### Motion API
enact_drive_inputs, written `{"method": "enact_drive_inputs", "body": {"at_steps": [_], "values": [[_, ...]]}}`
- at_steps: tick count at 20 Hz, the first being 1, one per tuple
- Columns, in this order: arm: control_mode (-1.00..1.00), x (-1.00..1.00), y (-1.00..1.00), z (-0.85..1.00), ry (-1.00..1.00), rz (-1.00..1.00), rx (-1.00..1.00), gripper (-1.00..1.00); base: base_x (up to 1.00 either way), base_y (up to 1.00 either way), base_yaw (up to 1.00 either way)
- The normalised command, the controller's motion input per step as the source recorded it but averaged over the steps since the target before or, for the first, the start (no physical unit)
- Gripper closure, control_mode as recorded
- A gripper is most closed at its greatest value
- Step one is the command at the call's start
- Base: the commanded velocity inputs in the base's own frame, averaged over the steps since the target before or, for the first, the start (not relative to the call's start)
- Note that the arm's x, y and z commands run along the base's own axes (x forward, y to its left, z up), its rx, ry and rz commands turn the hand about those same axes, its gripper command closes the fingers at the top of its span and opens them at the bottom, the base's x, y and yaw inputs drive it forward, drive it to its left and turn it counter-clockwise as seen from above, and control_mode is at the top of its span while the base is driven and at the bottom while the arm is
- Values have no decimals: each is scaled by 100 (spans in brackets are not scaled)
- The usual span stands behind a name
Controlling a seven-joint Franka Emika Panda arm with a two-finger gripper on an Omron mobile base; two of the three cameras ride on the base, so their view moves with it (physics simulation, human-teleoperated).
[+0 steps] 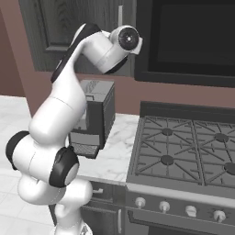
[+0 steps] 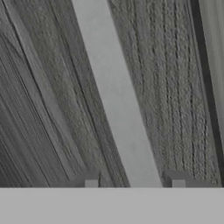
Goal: Move the shaker and mayonnaise from the cabinet to the dining counter.
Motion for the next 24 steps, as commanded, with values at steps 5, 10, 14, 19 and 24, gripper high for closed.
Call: {"method": "enact_drive_inputs", "body": {"at_steps": [5, 10, 14, 19, 24], "values": [[-100, -3, 44, 22, 0, 14, 0, 100, 0, 0, 0], [-100, -8, 54, 17, 0, 11, 0, 100, 0, 0, 0], [-100, -20, 58, 15, 0, 7, 0, 100, 0, 0, 0], [-100, -29, 54, 14, 0, 2, -1, 100, 0, 0, 0], [-100, -39, 49, 9, 2, 0, 0, 100, 0, 0, 0]]}}
